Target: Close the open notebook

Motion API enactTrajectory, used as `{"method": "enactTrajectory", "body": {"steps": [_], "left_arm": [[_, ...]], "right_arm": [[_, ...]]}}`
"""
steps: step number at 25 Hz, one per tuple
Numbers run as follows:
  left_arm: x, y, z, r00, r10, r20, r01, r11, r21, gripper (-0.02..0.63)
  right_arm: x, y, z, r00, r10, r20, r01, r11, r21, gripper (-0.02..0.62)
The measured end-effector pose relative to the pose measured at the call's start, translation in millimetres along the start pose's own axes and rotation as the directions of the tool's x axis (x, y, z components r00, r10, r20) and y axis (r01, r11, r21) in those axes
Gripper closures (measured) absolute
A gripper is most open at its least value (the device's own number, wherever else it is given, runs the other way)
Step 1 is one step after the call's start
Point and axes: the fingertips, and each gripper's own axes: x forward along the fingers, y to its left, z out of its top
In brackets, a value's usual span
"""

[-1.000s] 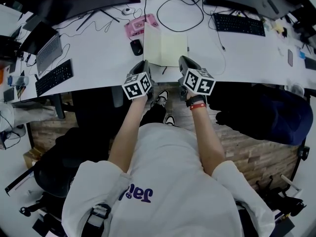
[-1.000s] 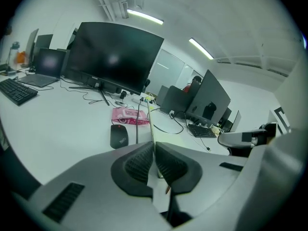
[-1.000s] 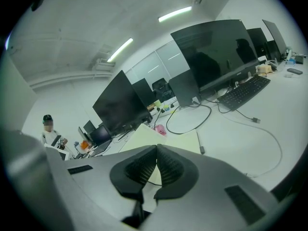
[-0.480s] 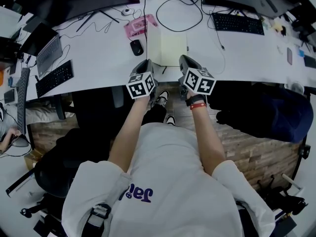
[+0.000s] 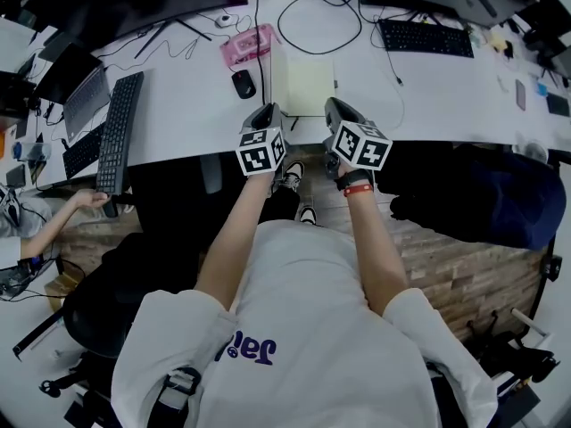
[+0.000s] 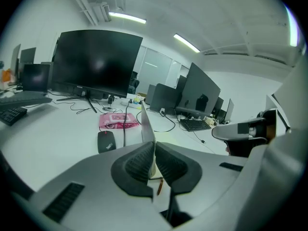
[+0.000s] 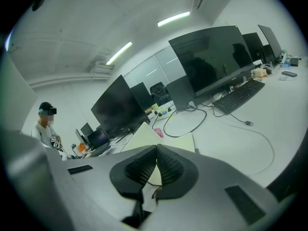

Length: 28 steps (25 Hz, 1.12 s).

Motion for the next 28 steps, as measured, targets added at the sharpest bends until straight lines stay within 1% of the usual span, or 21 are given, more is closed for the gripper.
{"method": "enactTrajectory", "body": {"steps": [8, 15, 24, 28], "left_arm": [[0, -9, 0, 1.000, 0.006, -0.002, -0.006, 0.999, 0.044, 0.572], [4, -24, 0, 1.000, -0.005, -0.007, 0.006, 0.995, 0.097, 0.572], [9, -42, -3, 1.000, -0.016, -0.009, 0.018, 0.985, 0.170, 0.572], [11, -45, -5, 1.000, 0.002, 0.013, -0.004, 0.985, 0.174, 0.572]], "right_arm": [[-8, -4, 3, 1.000, -0.017, 0.018, 0.017, 1.000, 0.008, 0.594], [-14, -8, 3, 0.999, -0.034, 0.026, 0.034, 0.999, 0.016, 0.594], [-28, -20, 10, 0.997, -0.063, 0.052, 0.061, 0.998, 0.029, 0.594], [-33, -23, 10, 0.995, -0.071, 0.063, 0.068, 0.997, 0.040, 0.594]]}}
